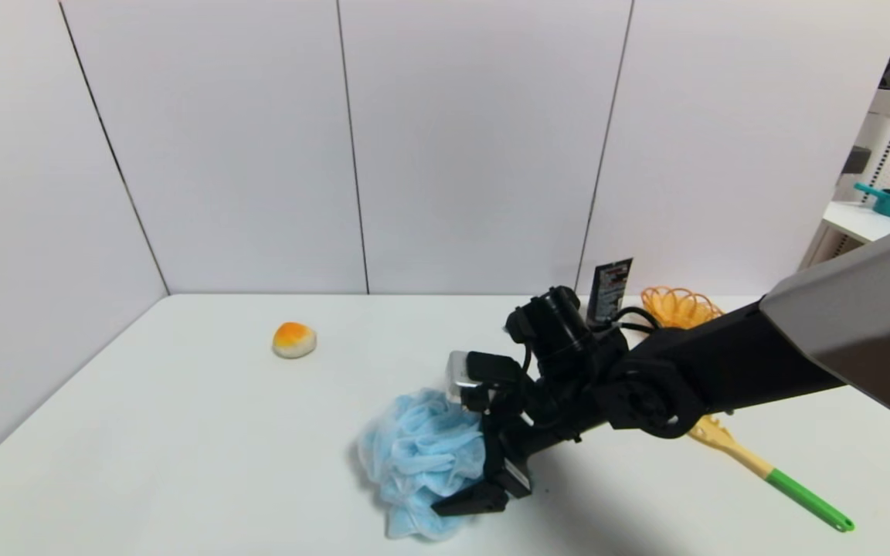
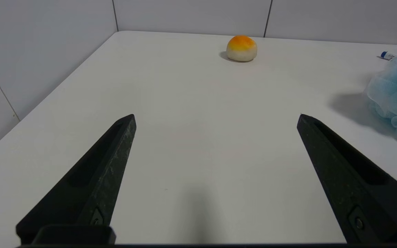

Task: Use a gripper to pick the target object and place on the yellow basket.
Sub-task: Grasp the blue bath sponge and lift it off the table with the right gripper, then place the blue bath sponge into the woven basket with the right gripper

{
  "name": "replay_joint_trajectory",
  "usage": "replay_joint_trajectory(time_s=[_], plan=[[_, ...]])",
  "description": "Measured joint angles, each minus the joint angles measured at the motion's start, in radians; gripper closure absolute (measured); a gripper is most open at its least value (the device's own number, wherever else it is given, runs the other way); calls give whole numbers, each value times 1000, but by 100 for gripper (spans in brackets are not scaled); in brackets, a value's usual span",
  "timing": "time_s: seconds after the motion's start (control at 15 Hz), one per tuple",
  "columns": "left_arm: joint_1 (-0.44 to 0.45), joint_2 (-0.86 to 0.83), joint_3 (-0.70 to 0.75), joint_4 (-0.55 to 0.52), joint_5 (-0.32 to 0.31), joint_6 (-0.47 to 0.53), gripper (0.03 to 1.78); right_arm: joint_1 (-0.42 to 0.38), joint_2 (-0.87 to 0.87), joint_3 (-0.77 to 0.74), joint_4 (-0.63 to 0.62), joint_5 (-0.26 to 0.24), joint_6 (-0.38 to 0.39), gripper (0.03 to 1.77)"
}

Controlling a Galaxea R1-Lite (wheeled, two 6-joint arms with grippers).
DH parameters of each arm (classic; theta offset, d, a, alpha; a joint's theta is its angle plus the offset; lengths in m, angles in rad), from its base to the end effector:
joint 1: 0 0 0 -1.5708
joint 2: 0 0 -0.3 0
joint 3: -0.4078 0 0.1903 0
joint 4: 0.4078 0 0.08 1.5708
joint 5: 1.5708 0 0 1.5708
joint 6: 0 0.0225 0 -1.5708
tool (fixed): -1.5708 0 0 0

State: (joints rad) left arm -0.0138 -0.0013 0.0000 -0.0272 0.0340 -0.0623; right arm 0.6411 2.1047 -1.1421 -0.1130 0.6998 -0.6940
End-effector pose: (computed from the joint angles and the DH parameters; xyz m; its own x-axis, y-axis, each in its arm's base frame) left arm -0.0229 0.0011 0.0782 0.9994 0.0202 0.0285 -0.0184 0.9978 -0.0632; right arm 0.2948 0.2381 0.0850 0.0196 0.8183 -0.5745 -0.9987 -0.0115 -0.0505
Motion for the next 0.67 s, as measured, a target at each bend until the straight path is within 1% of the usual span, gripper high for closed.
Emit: replay_joint_trajectory(time_s=[0.07,0.27,0.4,0.6,0.67], plan=[[0,0,0,0,0,0,12,1,2,-4,2,0,0,10],[0,0,0,0,0,0,12,1,0,-9,3,1,21,57],[0,0,0,0,0,0,12,7,-13,-9,4,0,53,80],[0,0,0,0,0,0,12,19,-51,-3,7,-1,116,106],[0,0,0,0,0,0,12,18,-74,-2,6,-2,144,127]])
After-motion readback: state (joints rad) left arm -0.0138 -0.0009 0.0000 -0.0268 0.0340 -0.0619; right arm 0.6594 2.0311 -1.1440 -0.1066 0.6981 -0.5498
